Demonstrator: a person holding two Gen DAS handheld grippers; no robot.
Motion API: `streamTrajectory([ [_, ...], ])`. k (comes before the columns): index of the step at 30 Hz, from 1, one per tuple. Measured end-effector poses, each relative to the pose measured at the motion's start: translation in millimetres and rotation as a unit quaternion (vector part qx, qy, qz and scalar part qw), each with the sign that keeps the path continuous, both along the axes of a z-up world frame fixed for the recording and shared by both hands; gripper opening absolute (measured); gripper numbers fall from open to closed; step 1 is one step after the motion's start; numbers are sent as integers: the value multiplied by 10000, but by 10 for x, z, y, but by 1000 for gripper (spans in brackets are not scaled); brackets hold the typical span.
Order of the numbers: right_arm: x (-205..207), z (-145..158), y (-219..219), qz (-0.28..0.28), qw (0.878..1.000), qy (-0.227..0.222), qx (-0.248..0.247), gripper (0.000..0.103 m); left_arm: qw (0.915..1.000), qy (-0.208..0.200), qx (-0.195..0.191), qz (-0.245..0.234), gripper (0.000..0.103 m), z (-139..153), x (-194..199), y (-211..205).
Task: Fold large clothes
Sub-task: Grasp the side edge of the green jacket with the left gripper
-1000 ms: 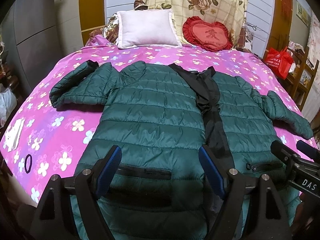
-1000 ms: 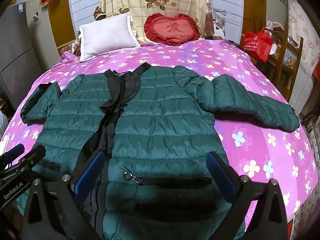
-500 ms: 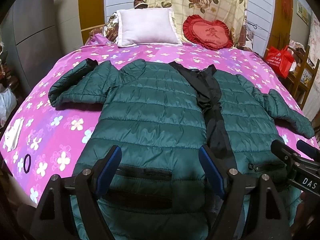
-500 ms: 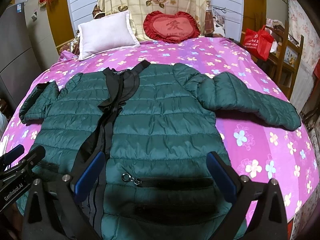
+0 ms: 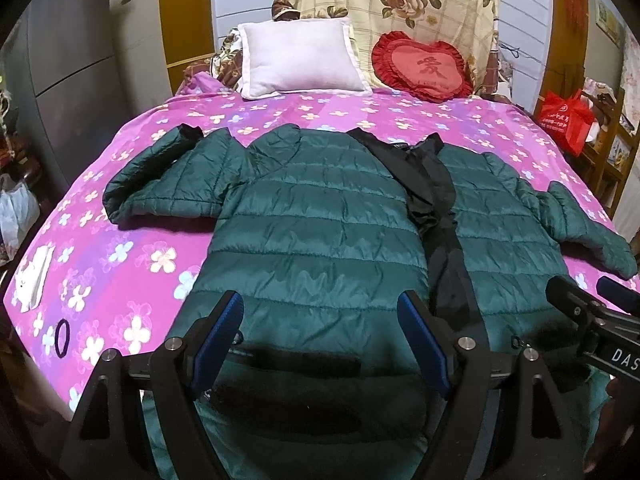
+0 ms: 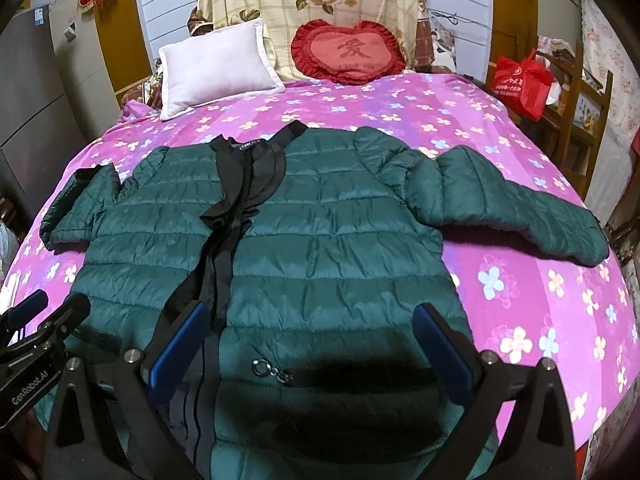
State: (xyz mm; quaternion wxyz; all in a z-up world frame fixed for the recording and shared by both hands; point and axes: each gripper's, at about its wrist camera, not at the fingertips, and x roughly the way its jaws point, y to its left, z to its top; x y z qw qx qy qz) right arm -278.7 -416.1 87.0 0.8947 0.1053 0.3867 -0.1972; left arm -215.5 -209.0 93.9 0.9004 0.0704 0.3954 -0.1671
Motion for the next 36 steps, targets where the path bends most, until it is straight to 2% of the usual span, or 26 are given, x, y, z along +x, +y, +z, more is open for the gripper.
streamTrajectory([
  [8, 228, 27, -6, 84, 9997, 81, -202, 103, 9999, -37, 96, 66, 59, -21, 178, -9],
  [21, 760, 13, -34, 250, 9995, 192, 58, 103, 9992, -173, 200, 289, 59, 21, 635, 21],
  [36, 1343, -162, -132, 300, 9986, 398, 158, 103, 9984, -69, 237, 507, 59, -70, 1248, 80],
])
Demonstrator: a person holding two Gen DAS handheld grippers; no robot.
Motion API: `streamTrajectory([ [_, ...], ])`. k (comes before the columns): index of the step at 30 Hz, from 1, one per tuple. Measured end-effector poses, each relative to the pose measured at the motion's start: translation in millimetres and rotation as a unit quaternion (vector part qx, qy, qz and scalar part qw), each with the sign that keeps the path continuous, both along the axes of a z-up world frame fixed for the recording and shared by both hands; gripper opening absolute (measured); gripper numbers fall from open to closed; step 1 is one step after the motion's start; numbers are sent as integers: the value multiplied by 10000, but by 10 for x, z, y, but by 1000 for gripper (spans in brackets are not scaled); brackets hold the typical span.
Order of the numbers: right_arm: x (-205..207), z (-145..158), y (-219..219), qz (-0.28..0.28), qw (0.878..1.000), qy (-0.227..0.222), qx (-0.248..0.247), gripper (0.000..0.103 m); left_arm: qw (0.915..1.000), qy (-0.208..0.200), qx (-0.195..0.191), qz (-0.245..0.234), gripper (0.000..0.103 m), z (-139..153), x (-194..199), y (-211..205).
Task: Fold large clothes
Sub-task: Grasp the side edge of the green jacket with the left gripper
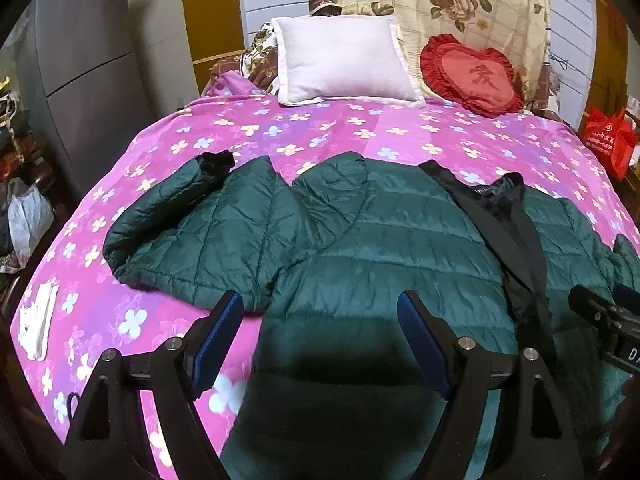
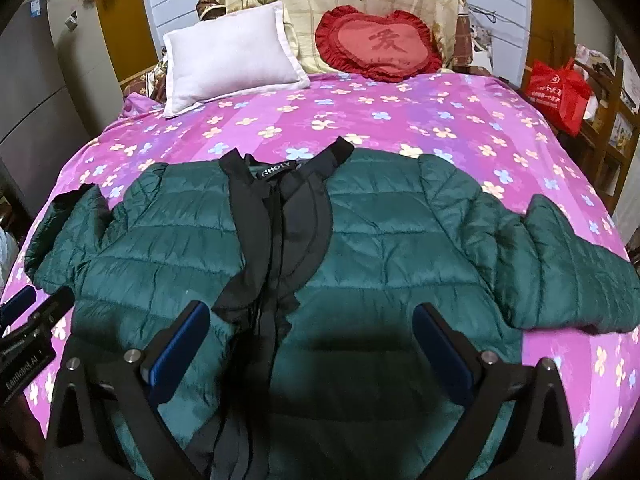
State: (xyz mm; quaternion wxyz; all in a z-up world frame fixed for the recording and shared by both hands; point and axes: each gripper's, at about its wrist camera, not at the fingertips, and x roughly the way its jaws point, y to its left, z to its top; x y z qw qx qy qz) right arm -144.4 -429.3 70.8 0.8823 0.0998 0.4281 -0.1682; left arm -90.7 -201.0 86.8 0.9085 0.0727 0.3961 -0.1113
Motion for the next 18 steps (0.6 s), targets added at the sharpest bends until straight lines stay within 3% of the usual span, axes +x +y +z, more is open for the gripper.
streamTrajectory([
  [18, 285, -154, -7, 125, 9997, 133, -167, 103, 10000, -29, -20, 73, 59, -41, 443, 197],
])
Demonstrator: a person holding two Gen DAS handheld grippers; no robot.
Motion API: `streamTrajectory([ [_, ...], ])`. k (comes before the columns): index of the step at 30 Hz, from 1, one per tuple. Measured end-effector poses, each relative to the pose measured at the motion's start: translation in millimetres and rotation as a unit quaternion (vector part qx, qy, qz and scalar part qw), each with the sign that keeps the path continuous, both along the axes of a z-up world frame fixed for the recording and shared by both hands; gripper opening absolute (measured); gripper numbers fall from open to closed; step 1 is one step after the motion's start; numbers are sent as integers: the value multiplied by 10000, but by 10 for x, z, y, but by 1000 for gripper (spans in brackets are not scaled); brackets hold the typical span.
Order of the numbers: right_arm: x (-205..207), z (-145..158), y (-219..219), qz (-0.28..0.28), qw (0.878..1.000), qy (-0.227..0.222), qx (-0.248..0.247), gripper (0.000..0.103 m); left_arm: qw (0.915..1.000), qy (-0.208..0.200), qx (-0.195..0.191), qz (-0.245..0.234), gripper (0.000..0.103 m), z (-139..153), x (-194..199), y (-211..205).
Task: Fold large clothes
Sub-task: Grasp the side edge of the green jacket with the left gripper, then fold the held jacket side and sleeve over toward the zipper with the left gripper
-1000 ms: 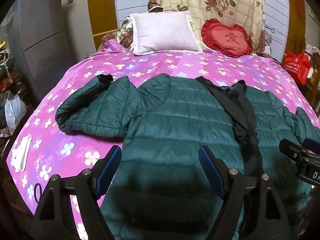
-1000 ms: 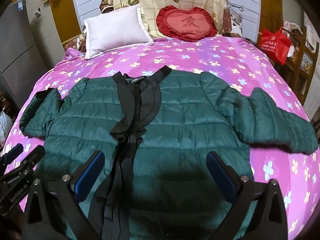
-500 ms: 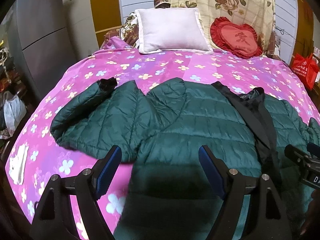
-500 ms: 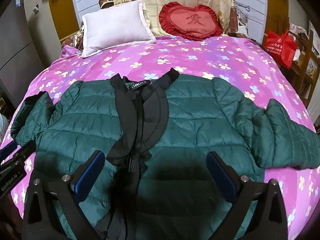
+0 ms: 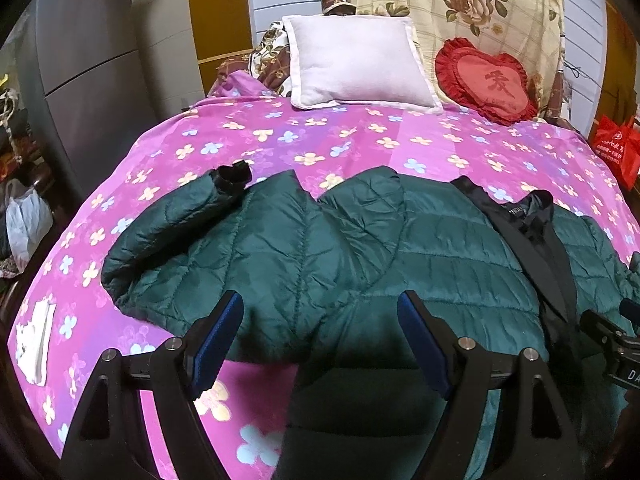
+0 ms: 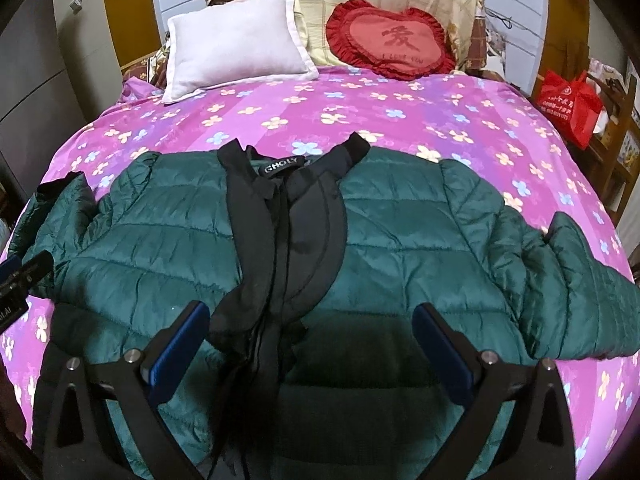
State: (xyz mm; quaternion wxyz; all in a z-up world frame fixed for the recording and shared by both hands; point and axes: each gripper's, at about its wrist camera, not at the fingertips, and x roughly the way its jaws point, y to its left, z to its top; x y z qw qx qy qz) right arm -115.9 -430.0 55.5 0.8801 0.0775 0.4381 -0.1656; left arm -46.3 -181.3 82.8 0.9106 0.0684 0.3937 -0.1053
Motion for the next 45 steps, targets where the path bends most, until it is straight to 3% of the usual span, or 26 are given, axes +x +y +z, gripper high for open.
streamTrajectory([
  [10, 38, -11, -41, 34, 10000, -4, 18, 103, 9993, -52, -219, 294, 59, 53, 381, 505],
  [16, 91, -61, -53, 53, 9999, 19, 111, 103, 9943, 38, -967, 455, 59, -6, 707, 944],
  [18, 104, -92, -29, 102, 9999, 50, 126, 103, 9952, 33, -884, 407, 59, -31, 820, 971],
  [25, 152, -166, 28, 191, 9996, 120, 176, 103, 9992, 74, 17, 391, 59, -219, 1209, 870],
  [26, 157, -167, 28, 183, 9996, 119, 176, 103, 9992, 74, 11, 380, 56, -240, 1238, 867],
  [28, 172, -175, 30, 177, 9996, 136, 173, 103, 9991, 86, -180, 368, 34, -268, 1279, 895],
  [30, 189, -195, 36, 187, 9995, 169, 171, 103, 9977, 359, -437, 381, 2, -323, 1358, 941],
  [33, 189, -229, 44, 204, 9993, 234, 197, 103, 9940, 518, -865, 416, 0, -350, 1385, 1032],
  [38, 169, -258, 33, 188, 9992, 267, 213, 103, 9962, 69, -838, 232, 0, -88, 1125, 960],
  [42, 133, -240, 6, 130, 9993, 232, 264, 103, 9937, -196, -1102, -76, 0, 229, 915, 830],
  [45, 93, -206, -14, 80, 9994, 201, 265, 103, 9929, -406, -1070, -322, 0, 431, 770, 670],
])
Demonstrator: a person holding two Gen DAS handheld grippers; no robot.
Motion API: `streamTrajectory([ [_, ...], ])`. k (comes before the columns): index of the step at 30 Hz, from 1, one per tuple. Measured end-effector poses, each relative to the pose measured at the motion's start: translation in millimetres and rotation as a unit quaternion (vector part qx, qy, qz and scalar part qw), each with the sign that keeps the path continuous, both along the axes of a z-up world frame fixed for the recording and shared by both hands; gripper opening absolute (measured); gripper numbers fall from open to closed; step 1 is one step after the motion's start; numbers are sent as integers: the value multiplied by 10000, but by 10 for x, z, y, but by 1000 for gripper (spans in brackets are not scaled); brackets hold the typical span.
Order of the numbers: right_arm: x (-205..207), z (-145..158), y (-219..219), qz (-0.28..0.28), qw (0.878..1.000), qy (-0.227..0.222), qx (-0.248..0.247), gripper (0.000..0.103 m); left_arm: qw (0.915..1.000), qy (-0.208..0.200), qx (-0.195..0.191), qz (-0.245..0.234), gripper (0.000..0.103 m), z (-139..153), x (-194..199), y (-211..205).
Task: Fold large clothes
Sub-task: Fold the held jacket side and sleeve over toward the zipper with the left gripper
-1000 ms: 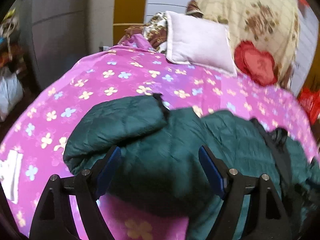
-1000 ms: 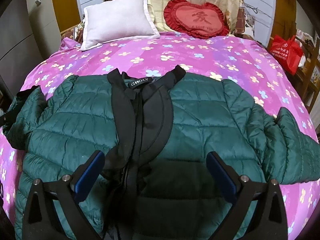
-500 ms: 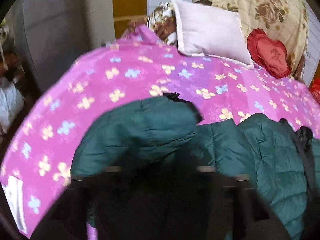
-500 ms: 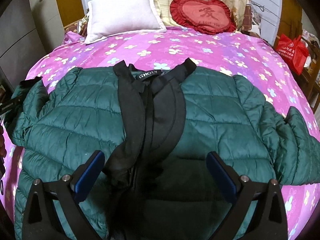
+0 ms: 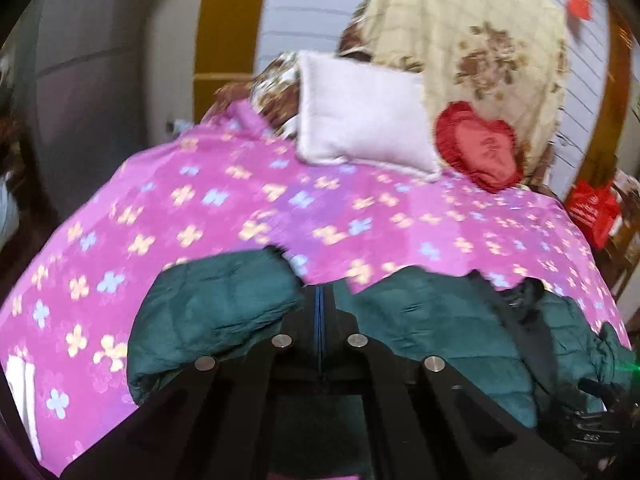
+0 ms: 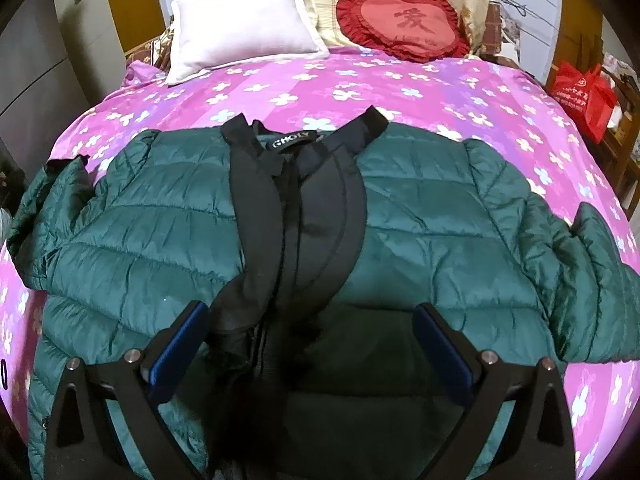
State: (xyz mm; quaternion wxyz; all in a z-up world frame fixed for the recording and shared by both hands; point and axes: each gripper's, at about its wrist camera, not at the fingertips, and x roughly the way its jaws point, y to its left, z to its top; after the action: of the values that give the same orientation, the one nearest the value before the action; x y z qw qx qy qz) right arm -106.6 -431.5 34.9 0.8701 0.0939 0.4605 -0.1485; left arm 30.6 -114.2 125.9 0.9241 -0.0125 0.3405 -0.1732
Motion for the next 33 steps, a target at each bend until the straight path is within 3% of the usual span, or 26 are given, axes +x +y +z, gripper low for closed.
streamTrajectory([
  [2, -30, 18, -15, -43, 10000, -2, -13, 103, 9998, -104, 145, -100, 9, 76, -55, -99],
  [5, -98, 52, -26, -54, 10000, -62, 47, 103, 9997, 50, 228, -41, 17, 33, -9, -111],
  [7, -137, 57, -32, -45, 9999, -91, 106, 103, 9993, 318, 198, 9, 35, -65, 70, -46],
  [8, -139, 57, -36, -47, 9999, -86, 132, 103, 9992, 356, 184, 47, 49, -103, 80, -10],
  [9, -143, 46, -44, -51, 9998, -71, 155, 103, 9993, 336, 162, 85, 54, -133, 80, 28],
  [11, -143, 18, -64, -73, 9997, -59, 212, 103, 9992, 284, 251, 89, 55, -200, 102, 92],
  [19, -64, -106, -60, -67, 9992, 6, 383, 103, 9959, 578, 697, 78, 55, -570, 457, 259],
  [24, -13, -128, -46, -33, 9994, 34, 354, 103, 9952, 589, 782, 79, 54, -709, 573, 278],
  [25, -7, -134, -46, -35, 9994, 48, 354, 103, 9957, 532, 754, 94, 50, -713, 571, 281],
  [27, 1, -140, -43, -36, 9994, 62, 350, 103, 9958, 526, 743, 124, 15, -711, 584, 284],
  [30, 4, -140, -46, -11, 9994, 71, 334, 103, 9967, 727, 339, 93, 8, -696, 612, 356],
  [33, -7, -128, -70, -10, 9995, 73, 298, 103, 9985, 481, 277, 36, 7, -546, 465, 342],
])
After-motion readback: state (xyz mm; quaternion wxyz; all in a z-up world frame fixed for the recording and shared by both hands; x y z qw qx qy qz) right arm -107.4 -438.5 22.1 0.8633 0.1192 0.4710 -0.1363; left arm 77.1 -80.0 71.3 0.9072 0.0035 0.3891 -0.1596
